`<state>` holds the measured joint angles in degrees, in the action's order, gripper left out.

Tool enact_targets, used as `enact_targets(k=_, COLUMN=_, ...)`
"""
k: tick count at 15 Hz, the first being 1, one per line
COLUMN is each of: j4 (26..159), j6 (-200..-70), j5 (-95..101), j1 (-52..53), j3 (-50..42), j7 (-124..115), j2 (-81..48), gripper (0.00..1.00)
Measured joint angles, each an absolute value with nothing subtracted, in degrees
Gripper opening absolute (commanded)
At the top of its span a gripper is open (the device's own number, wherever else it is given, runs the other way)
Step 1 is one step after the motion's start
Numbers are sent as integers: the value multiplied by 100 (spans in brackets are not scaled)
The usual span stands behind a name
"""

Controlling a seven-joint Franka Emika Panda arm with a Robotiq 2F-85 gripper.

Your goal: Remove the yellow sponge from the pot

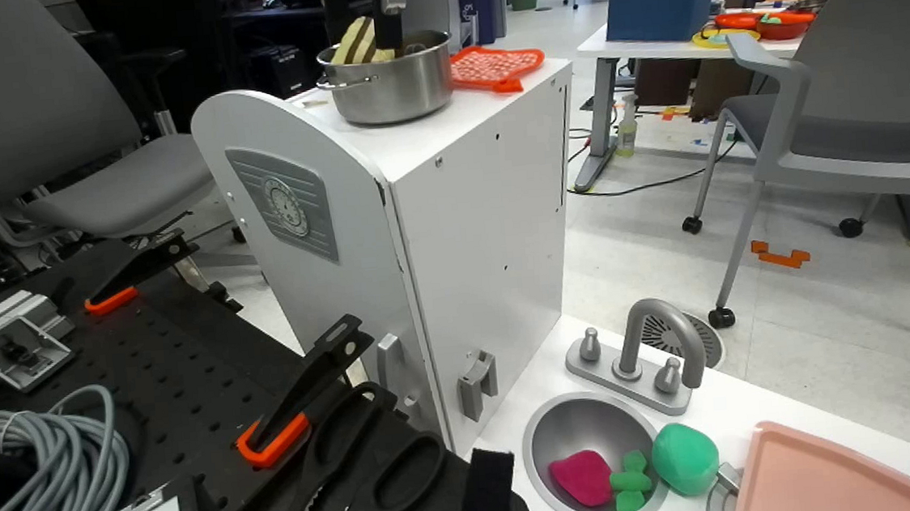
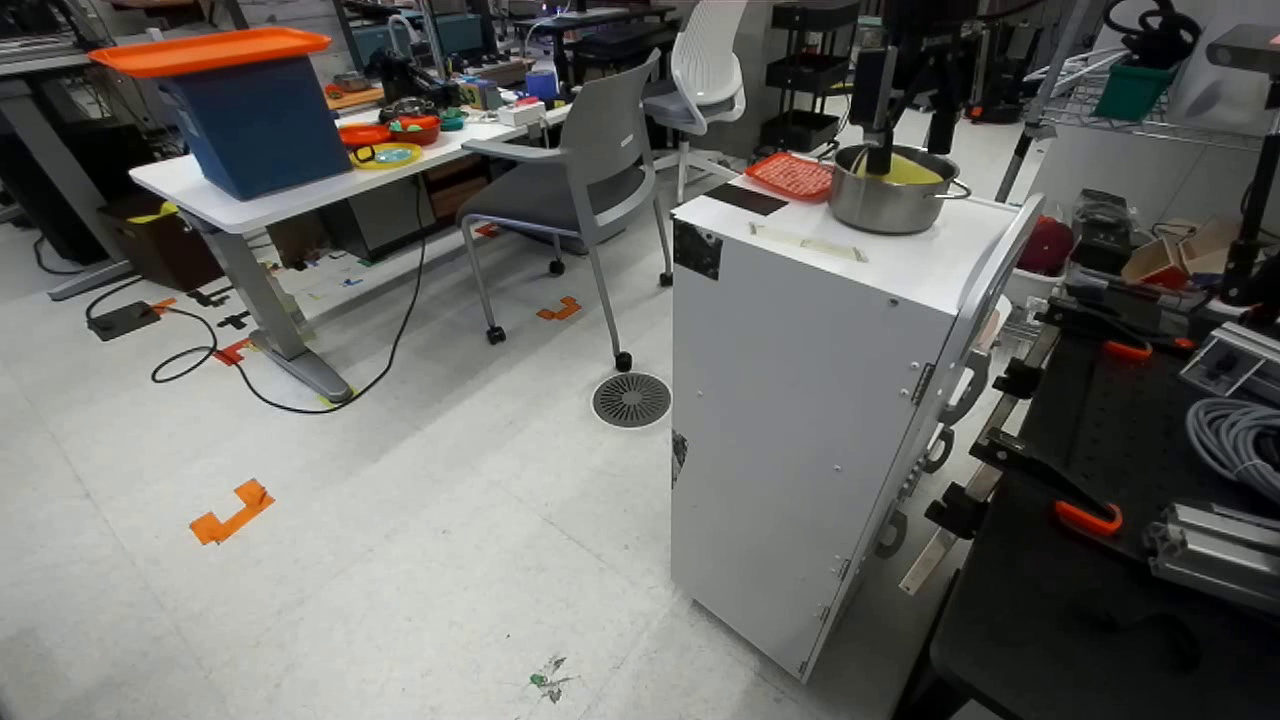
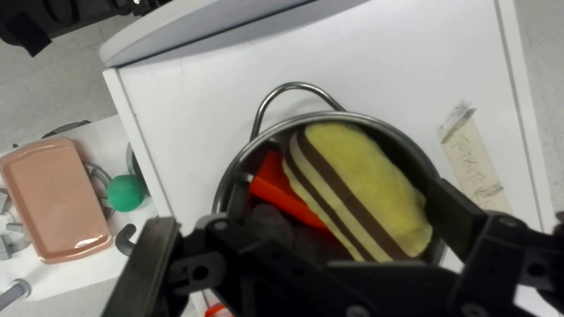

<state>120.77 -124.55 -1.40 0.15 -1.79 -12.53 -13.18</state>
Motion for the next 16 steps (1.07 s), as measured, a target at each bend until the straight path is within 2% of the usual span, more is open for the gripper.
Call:
enact_targets(k=3, j4=11999, j6=-12455, j5=-141, j1=15, j3=-197, j7=-1264, j2=-1422, gripper=98)
enact_targets(k=8, j4=11924, j6=-12455, j5=-141, j1=15, j3=-207, j7=-1295, j2=-1471, gripper=53)
enact_targets(k=13, j4=11878, j6=-12455, j5=-141, j1=15, j3=-208, j7=-1316, j2=-1489, gripper=16)
enact_targets(k=15, j4=11875, j6=-12455, j5=-141, j1=15, j3=-209, j7=-1324, j2=-1491, gripper=4)
enact_targets(k=16, j4=11874, j6=-12455, j5=-141, j1=15, j3=-209, j7=-1328, j2=-1491, gripper=1)
